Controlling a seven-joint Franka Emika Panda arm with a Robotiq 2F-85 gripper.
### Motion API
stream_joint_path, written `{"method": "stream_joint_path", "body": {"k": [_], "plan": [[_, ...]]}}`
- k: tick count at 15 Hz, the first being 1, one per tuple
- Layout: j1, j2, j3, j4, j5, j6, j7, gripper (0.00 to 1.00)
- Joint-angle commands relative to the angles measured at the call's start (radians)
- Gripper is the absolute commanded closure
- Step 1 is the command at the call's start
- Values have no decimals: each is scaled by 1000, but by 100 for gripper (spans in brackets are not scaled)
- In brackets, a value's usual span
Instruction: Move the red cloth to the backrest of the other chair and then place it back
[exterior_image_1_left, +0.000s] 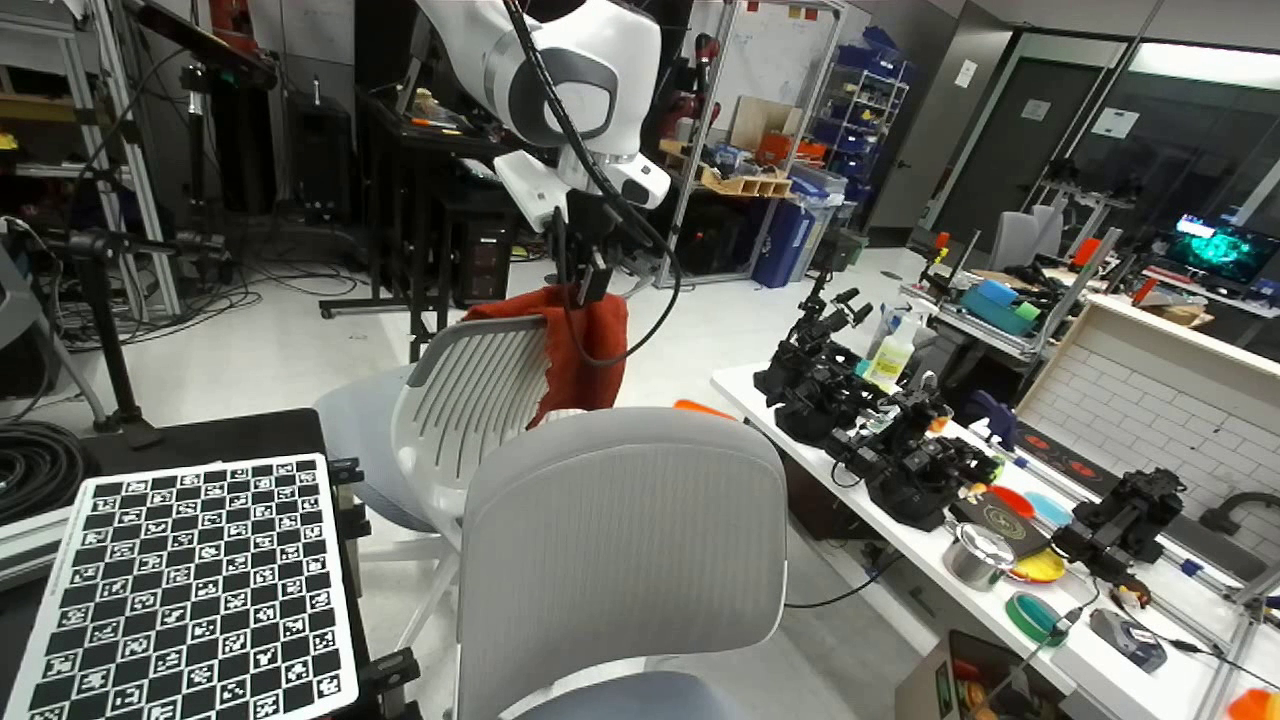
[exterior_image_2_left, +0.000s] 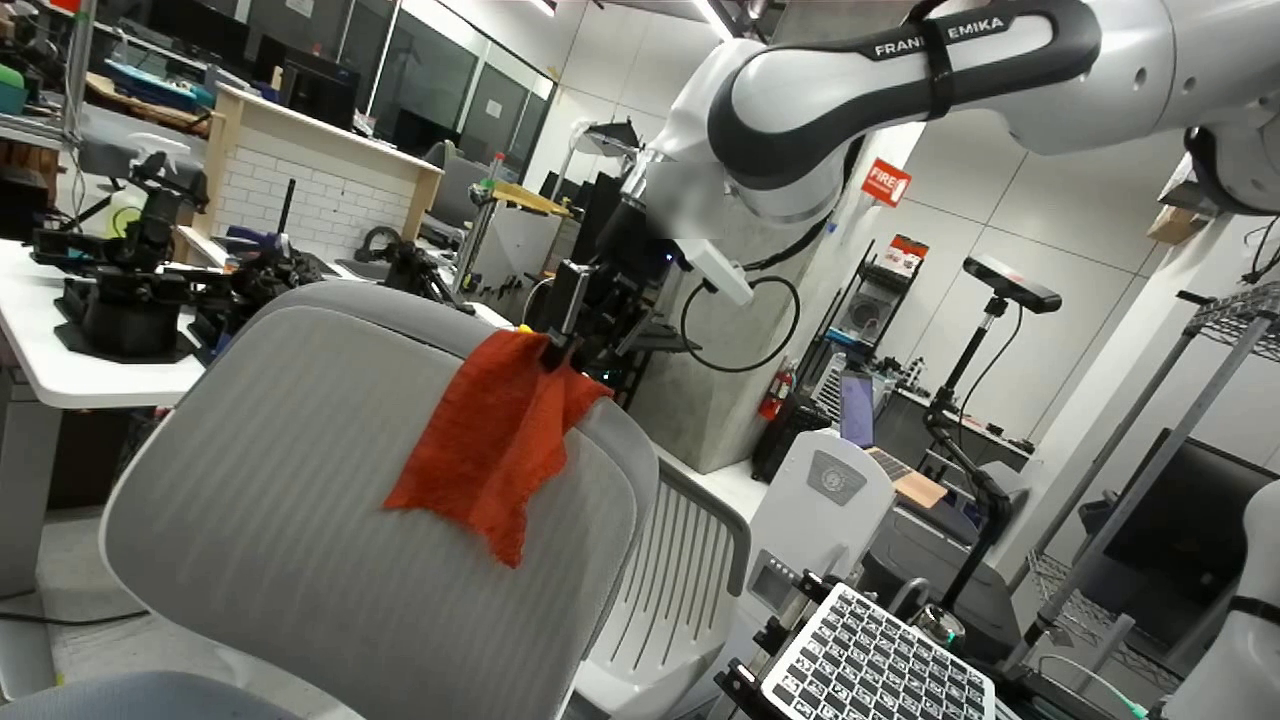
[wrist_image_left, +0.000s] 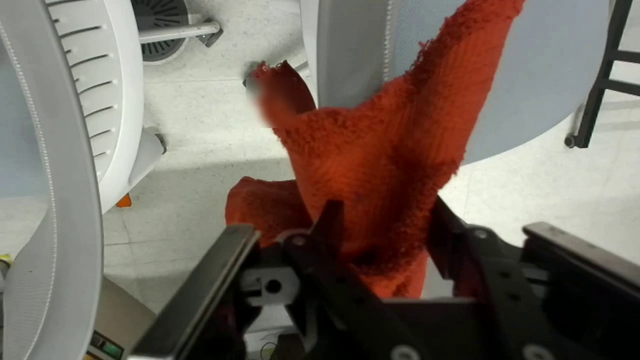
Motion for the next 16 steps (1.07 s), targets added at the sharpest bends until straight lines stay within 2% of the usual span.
{"method": "stream_joint_path", "body": {"k": [1, 3, 9, 16], "plan": [[-6, 0, -1, 5, -14, -1, 7, 88], [-12, -9, -3, 5, -16, -9, 4, 99], [-29, -45, -6, 41, -8, -56, 1, 99], [-113, -109, -38, 249, 29, -232, -19, 99]]}}
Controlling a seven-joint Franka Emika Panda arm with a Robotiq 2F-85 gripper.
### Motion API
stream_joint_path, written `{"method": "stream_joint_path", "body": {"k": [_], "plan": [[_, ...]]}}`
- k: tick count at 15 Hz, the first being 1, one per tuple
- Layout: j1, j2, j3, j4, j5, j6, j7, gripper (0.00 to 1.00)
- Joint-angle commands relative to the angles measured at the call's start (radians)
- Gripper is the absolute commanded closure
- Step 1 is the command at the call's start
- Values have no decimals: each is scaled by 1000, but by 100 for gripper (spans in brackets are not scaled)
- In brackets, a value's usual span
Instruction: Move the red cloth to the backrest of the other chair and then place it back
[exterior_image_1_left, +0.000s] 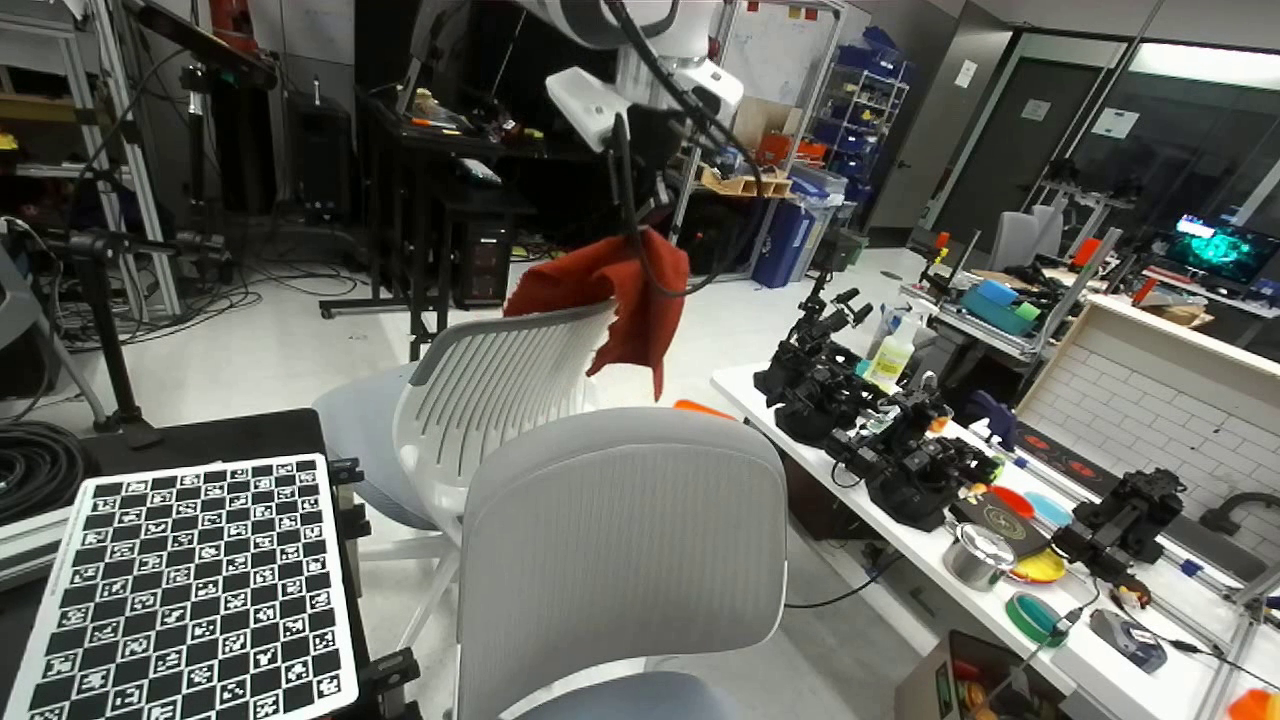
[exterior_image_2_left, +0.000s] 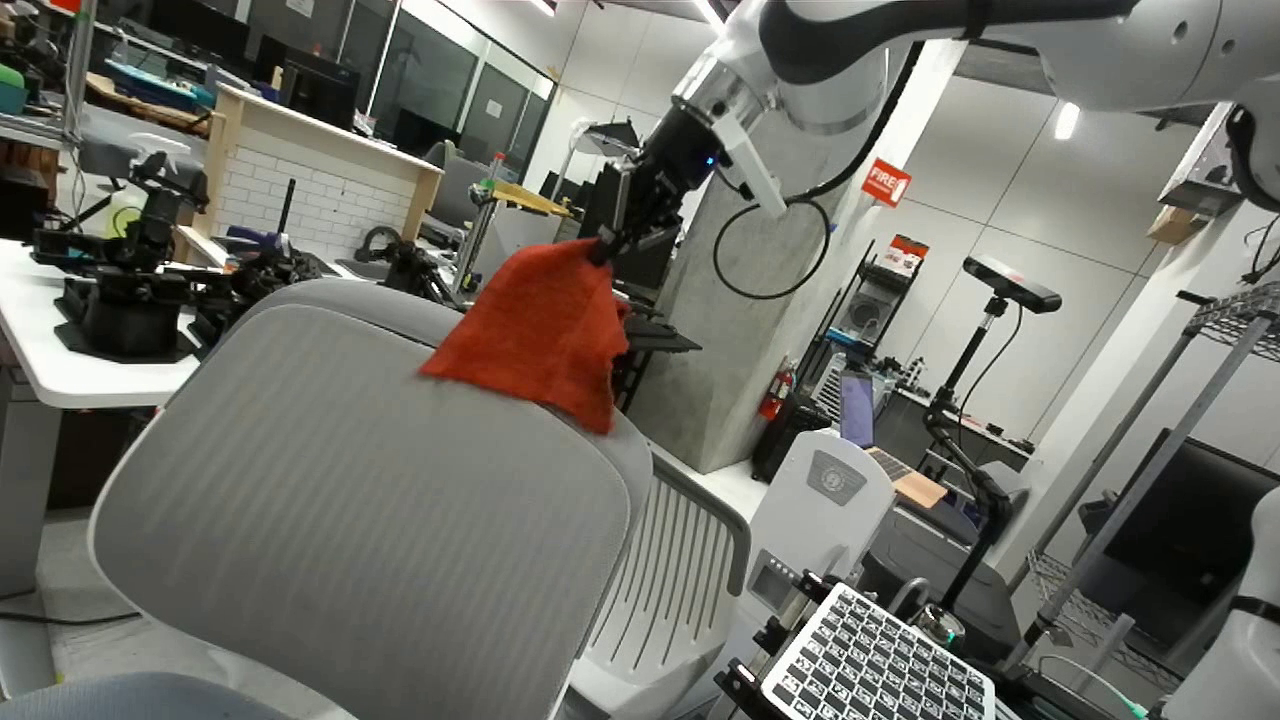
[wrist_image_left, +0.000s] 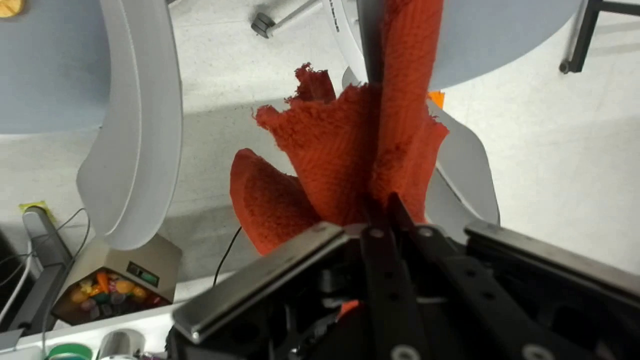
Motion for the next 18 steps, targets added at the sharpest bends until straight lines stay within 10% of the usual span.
{"method": "stream_joint_path", "body": {"k": [1, 8, 18], "plan": [[-56, -35, -28, 133, 33, -137, -22, 99], [-160, -34, -109, 305, 23, -281, -32, 99], [-140, 76, -112, 234, -16, -241, -12, 99]]}}
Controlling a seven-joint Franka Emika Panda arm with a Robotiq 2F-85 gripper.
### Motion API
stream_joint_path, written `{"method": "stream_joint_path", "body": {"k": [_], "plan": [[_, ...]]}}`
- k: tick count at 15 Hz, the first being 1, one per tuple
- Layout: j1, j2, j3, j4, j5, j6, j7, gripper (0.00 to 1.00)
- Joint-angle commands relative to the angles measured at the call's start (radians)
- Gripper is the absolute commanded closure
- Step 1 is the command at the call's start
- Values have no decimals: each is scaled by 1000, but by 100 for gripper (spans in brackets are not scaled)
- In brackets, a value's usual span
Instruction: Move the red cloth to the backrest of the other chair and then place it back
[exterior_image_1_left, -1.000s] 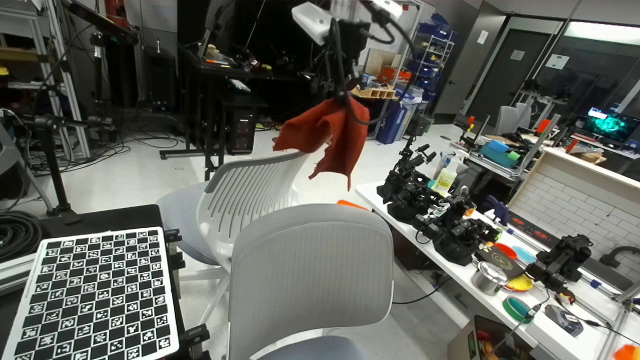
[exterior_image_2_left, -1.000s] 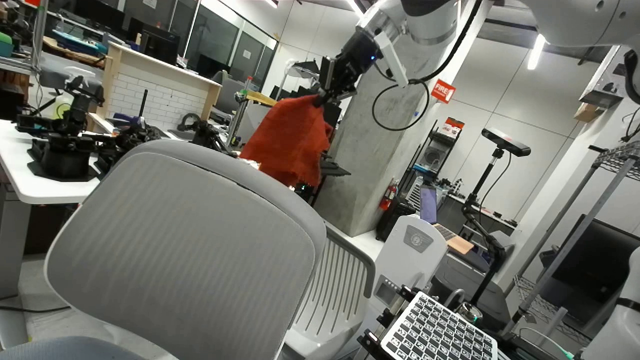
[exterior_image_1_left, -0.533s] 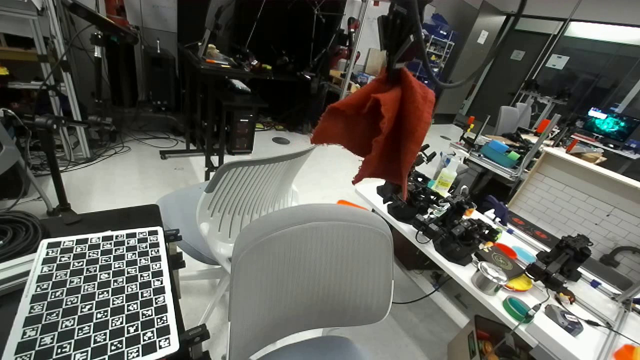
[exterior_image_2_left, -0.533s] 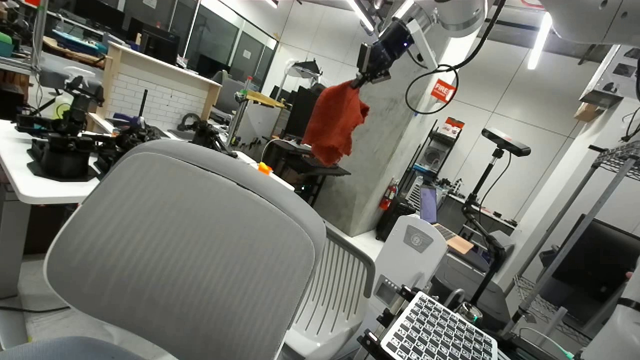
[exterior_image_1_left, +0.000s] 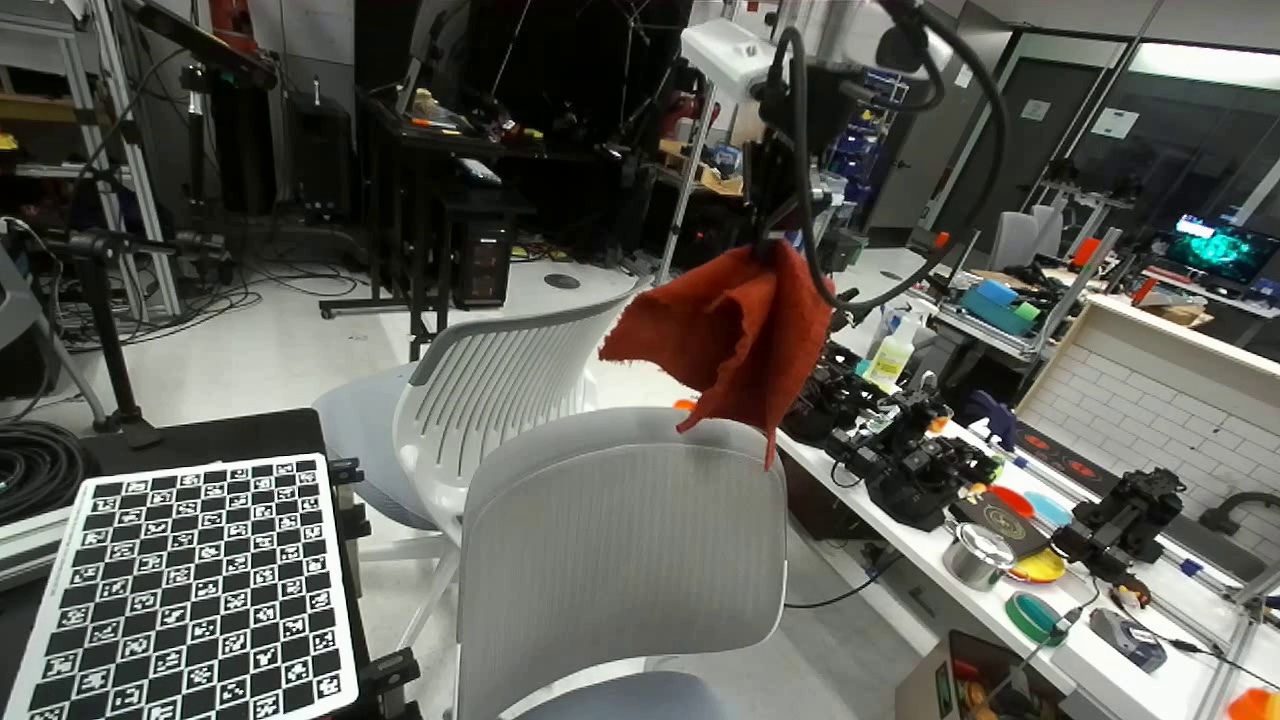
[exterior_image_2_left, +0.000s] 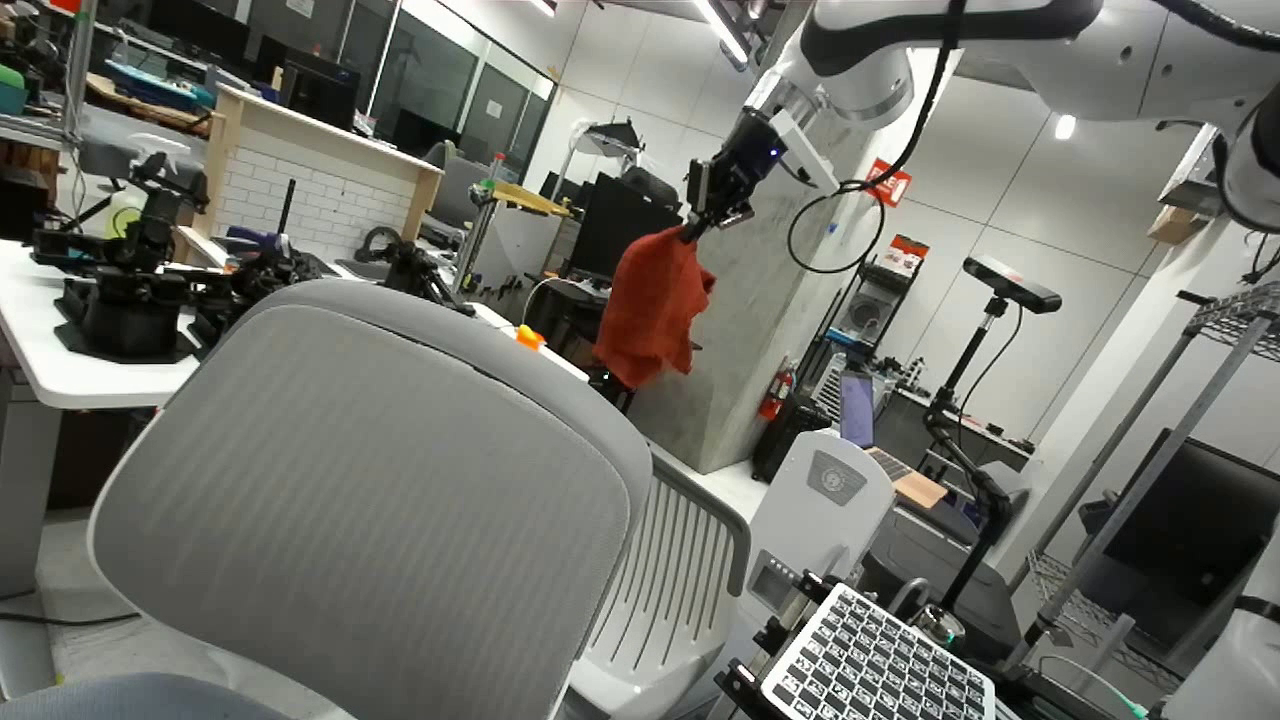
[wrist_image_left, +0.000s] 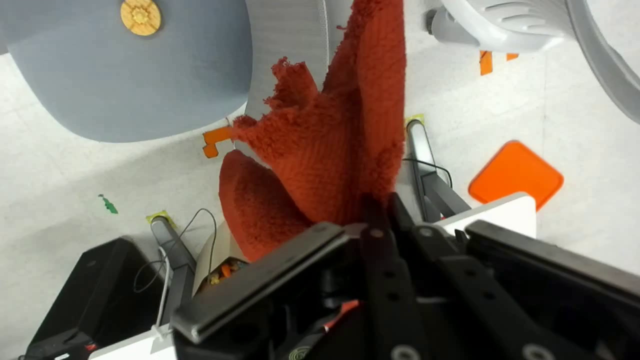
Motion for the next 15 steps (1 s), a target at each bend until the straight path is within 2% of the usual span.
{"method": "stream_joint_path", "body": {"k": [1, 9, 15], "plan": [[35, 35, 11, -12, -21, 10, 9, 99], [127, 64, 36, -28, -52, 5, 22, 99], [152, 68, 49, -13, -62, -2, 24, 99]]}}
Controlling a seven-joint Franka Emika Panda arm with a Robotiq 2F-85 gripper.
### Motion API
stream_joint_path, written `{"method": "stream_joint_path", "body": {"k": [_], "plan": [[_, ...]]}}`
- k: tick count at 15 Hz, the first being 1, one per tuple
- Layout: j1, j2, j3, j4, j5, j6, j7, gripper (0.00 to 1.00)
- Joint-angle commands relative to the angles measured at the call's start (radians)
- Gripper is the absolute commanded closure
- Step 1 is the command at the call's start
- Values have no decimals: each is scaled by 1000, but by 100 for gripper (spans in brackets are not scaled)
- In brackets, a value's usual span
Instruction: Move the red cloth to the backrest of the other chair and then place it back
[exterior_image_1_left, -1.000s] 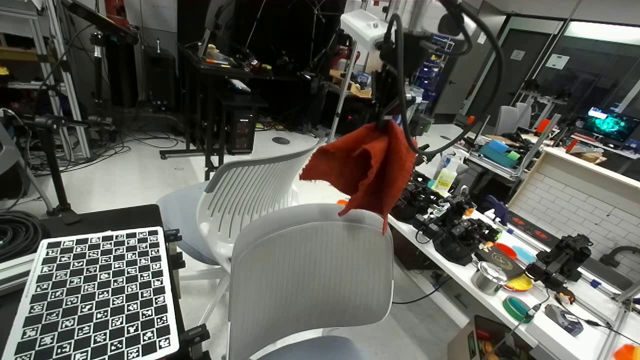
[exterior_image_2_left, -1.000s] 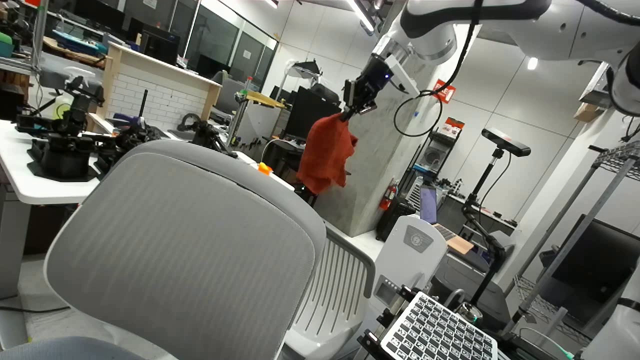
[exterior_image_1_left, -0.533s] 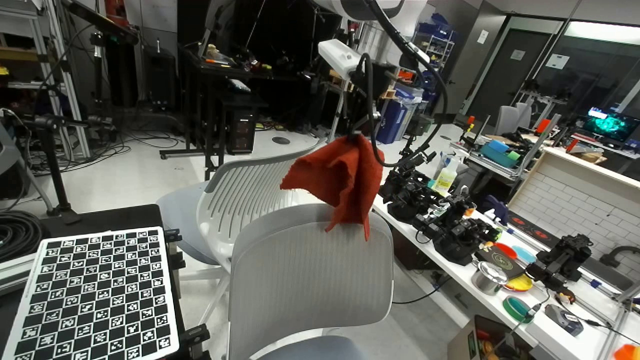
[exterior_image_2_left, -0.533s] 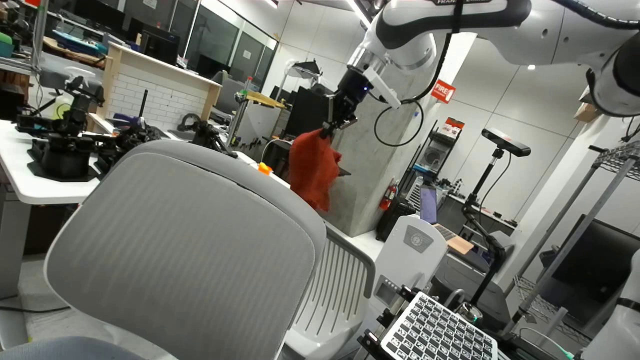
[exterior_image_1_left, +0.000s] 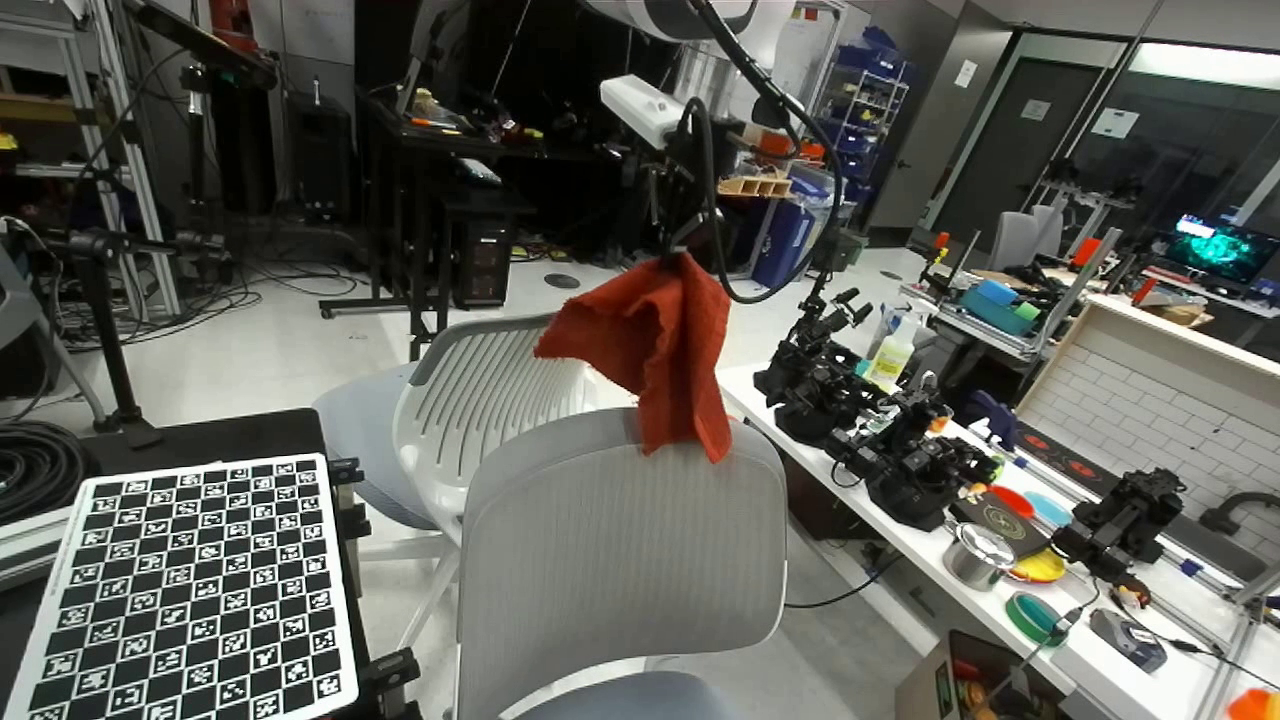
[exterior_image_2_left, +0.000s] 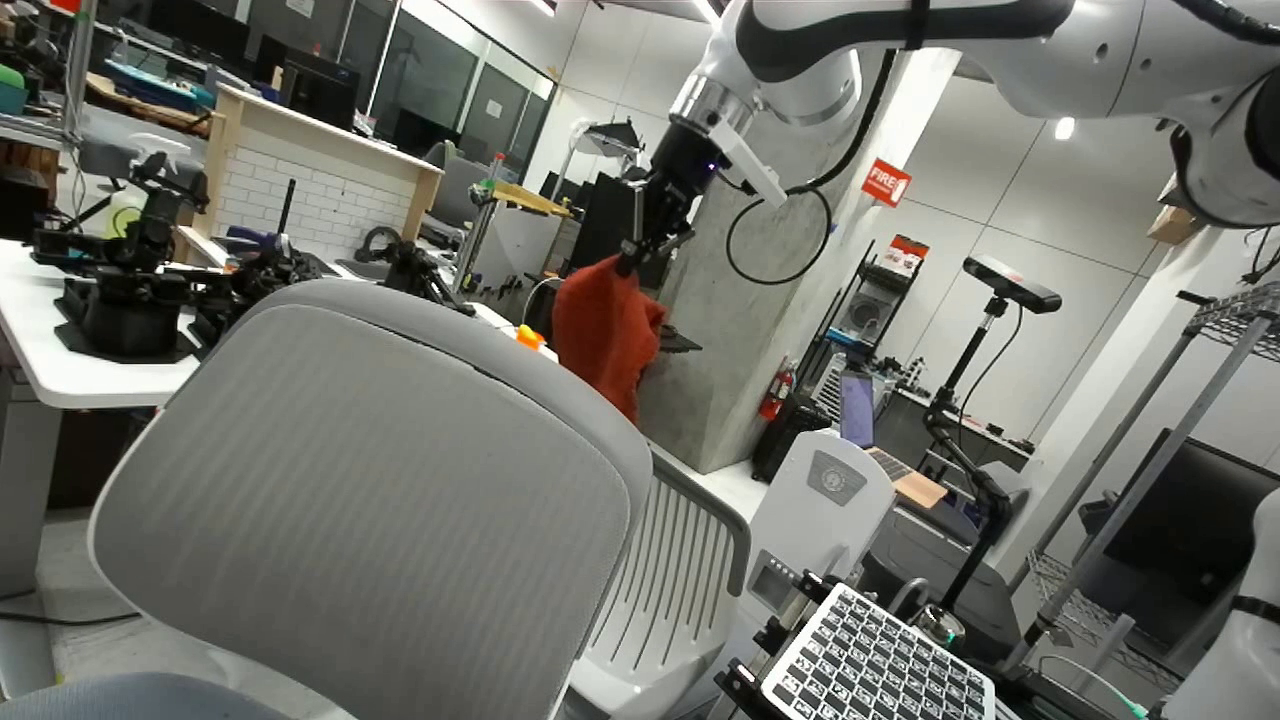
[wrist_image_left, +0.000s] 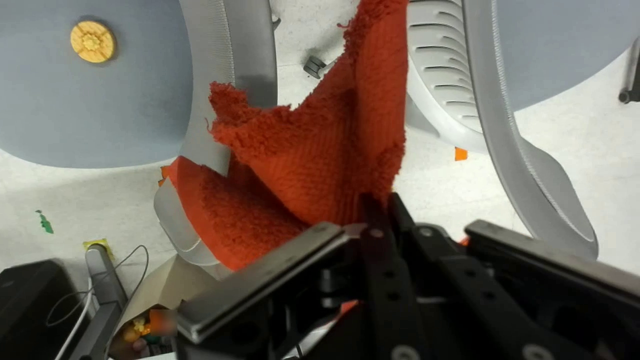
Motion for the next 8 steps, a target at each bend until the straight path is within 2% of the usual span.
{"method": "stream_joint_path", "body": {"k": [1, 8], "plan": [[-1, -5, 11, 12, -15, -5, 10, 99], [-17, 2, 5, 7, -11, -2, 3, 99]]}}
